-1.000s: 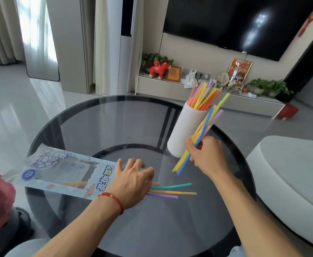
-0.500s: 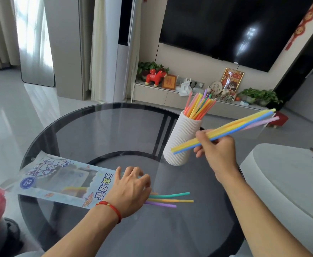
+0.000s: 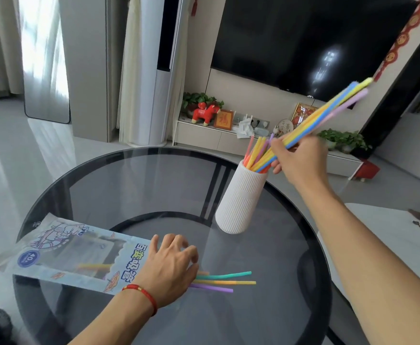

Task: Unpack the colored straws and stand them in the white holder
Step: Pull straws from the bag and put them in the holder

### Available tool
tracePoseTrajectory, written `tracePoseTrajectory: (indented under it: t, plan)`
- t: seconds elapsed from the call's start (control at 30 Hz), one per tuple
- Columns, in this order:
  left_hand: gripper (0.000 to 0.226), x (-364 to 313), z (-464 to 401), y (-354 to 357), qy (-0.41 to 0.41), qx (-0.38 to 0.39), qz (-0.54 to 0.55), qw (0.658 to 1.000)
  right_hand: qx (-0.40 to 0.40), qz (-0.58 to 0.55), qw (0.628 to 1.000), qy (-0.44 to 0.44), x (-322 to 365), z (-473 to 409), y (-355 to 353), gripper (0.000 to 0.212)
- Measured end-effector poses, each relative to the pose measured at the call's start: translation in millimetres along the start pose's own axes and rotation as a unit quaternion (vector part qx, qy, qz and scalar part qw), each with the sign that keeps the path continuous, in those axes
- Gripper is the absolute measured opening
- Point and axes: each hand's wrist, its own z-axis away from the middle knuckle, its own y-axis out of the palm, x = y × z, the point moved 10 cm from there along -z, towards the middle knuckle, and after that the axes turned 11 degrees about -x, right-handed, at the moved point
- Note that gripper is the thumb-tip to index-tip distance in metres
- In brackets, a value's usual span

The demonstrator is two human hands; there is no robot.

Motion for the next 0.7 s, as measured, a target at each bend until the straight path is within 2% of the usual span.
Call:
tracePoseTrajectory:
  t: [0.07,0.17,0.23,0.33,0.43,0.5,0.6,0.7]
  plan:
    - [0.028,1,0,1,0.0,0.001,-0.002,1.0,0.037,0.046,0.998,0.004,1,2,17,0.034]
    - [0.028,2,0,3,-0.004,0.007,0.001,1.0,0.093,0.085,0.992,0.023,2,6,36,0.033]
    - [0.028,2,0,4,-0.006,0.01,0.002,1.0,0.105,0.102,0.989,0.028,4,4,39,0.038]
    - [0.028,2,-1,4,-0.007,0.011,0.005,1.0,0.049,0.082,0.995,0.038,10,-8,25,0.044]
    - [0.028,2,-1,3,-0.005,0.009,0.002,1.0,-0.027,0.062,0.997,0.024,17,-15,6,0.031]
    - [0.028,2,-1,3,-0.003,0.008,0.001,1.0,-0.005,0.062,0.998,0.02,15,-14,11,0.026]
    - [0.028,2,-1,2,-0.003,0.001,0.005,1.0,0.059,0.097,0.993,0.013,7,-8,27,0.035]
    - [0.029,1,-1,0,-0.002,-0.006,0.004,1.0,-0.025,0.08,0.996,-0.006,15,-11,9,0.044]
